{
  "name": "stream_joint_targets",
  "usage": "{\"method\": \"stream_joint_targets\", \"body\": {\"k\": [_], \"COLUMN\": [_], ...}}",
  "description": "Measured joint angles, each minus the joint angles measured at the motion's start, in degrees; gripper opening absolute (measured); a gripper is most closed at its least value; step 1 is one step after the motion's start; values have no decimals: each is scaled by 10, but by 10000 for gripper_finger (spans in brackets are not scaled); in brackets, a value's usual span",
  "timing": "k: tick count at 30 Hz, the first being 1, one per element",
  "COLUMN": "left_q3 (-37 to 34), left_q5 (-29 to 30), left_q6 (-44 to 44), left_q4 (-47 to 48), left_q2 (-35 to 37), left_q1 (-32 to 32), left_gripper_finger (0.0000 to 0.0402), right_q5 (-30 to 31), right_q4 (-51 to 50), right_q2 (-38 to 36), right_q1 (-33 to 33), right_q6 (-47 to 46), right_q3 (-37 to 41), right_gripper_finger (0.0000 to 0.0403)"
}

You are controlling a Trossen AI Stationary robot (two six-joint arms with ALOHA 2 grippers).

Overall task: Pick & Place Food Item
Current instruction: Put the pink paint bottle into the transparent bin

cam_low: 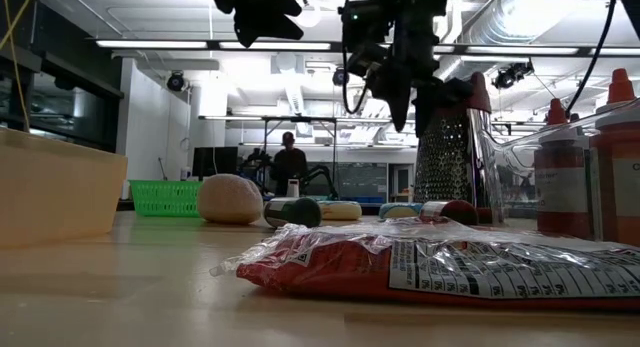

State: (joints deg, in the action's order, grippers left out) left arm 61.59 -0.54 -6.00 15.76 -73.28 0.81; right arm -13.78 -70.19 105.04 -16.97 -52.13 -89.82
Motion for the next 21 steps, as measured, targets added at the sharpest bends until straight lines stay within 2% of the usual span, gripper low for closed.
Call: {"method": "stream_joint_targets", "body": {"k": [5, 8, 16, 21], "left_q3": [0, 0, 0, 0], "left_q5": [0, 0, 0, 0], "left_q6": [0, 0, 0, 0], "left_q4": [0, 0, 0, 0], "left_q2": [0, 0, 0, 0], "left_q1": [0, 0, 0, 0], "left_gripper_finger": [199, 199, 199, 199], "right_q5": [43, 69, 75, 28], "right_q4": [1, 1, -6, 30], "right_q2": [4, 3, 3, 3], "right_q1": [1, 8, 31, 32], "right_q6": [26, 6, -141, -171], "right_q3": [0, 4, 36, 61], "right_gripper_finger": [133, 133, 133, 133]}}
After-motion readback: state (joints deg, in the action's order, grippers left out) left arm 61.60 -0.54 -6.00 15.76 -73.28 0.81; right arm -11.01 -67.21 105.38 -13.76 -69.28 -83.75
